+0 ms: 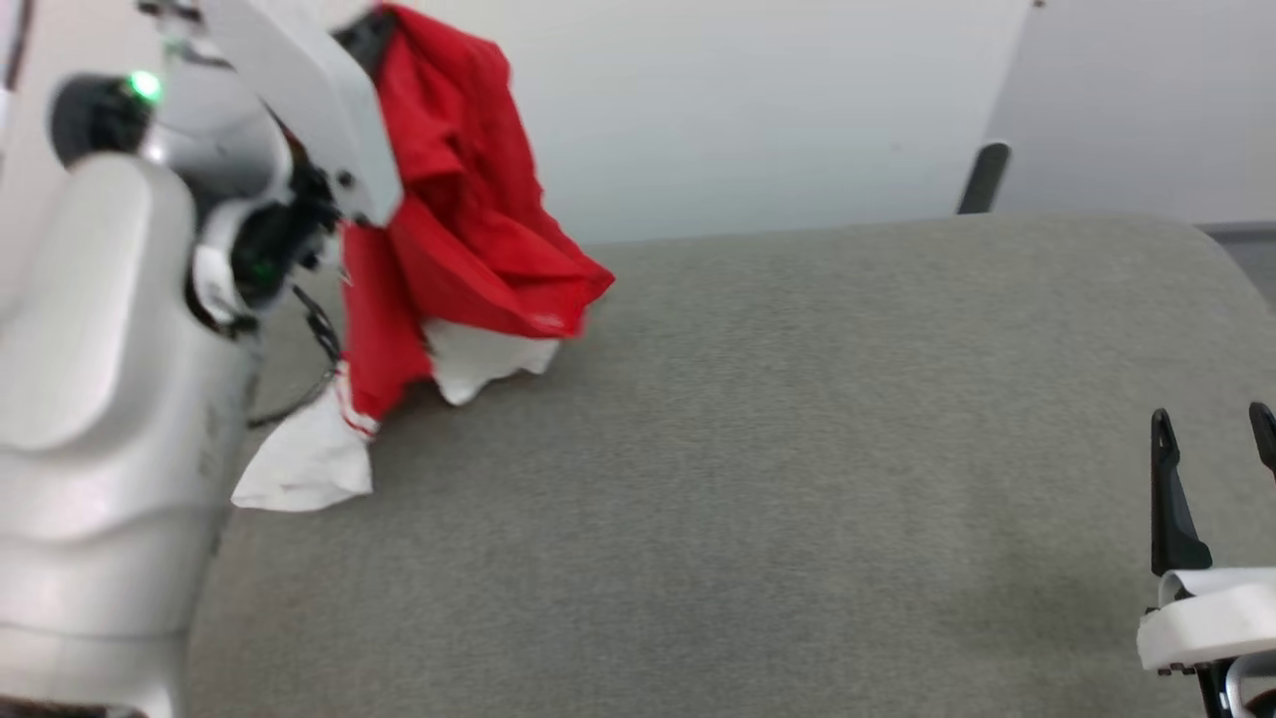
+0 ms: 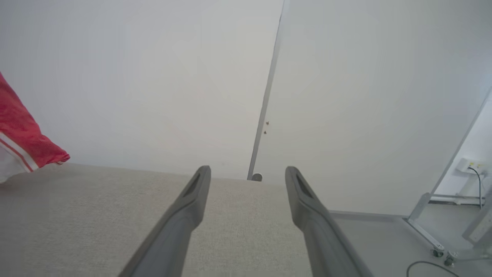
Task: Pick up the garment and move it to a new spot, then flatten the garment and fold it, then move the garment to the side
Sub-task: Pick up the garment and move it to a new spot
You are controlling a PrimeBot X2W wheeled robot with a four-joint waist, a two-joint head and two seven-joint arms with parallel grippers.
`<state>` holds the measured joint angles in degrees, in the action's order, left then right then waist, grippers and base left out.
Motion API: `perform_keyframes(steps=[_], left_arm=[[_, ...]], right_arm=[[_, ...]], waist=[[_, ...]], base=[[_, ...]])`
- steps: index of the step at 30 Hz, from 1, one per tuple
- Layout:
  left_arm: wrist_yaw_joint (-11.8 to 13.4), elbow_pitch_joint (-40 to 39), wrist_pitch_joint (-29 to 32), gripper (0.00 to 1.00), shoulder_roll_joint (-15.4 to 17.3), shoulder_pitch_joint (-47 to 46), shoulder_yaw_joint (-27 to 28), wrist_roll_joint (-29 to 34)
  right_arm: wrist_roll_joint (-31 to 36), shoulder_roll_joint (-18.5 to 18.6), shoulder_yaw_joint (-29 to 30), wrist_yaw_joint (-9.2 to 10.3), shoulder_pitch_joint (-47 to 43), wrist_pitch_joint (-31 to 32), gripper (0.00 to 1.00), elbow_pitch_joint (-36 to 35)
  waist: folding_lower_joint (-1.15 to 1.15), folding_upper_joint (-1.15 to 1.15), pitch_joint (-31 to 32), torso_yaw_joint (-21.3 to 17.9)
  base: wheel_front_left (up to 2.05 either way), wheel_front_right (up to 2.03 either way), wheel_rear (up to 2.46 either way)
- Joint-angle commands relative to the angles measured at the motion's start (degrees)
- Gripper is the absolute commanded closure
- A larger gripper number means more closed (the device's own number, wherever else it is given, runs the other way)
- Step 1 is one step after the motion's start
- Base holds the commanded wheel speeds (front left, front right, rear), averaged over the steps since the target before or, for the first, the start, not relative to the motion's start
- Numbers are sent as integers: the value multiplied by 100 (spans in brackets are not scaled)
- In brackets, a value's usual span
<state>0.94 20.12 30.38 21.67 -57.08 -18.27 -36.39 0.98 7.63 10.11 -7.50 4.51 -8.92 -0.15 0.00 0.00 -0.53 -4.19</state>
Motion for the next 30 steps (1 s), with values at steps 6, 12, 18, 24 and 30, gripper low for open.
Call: perform_keyframes(steps=[6,12,18,24,30], left_arm=[[368,-675,540,100,-113,618,-190,-121],[630,-1091,986,100,-269,1268,-393,-295],[733,-1091,1206,100,-332,1869,-640,-379],[679,-748,1281,100,-444,2295,-847,-477],[593,-379,1219,77,-570,2430,-925,-577]], right_arm=[[75,-139,48,2,-59,-78,0,76],[57,-214,42,2,15,-174,0,264],[24,-282,-23,2,81,-285,0,484],[-16,-329,-139,2,164,-368,0,705],[-37,-316,-310,2,207,-415,0,885]], waist=[[0,0,-117,-430],[0,0,-244,-646],[0,0,-329,-800],[0,0,-362,-873],[0,0,-299,-835]], base=[[0,0,0],[0,0,0],[0,0,0],[0,0,0],[0,0,0]])
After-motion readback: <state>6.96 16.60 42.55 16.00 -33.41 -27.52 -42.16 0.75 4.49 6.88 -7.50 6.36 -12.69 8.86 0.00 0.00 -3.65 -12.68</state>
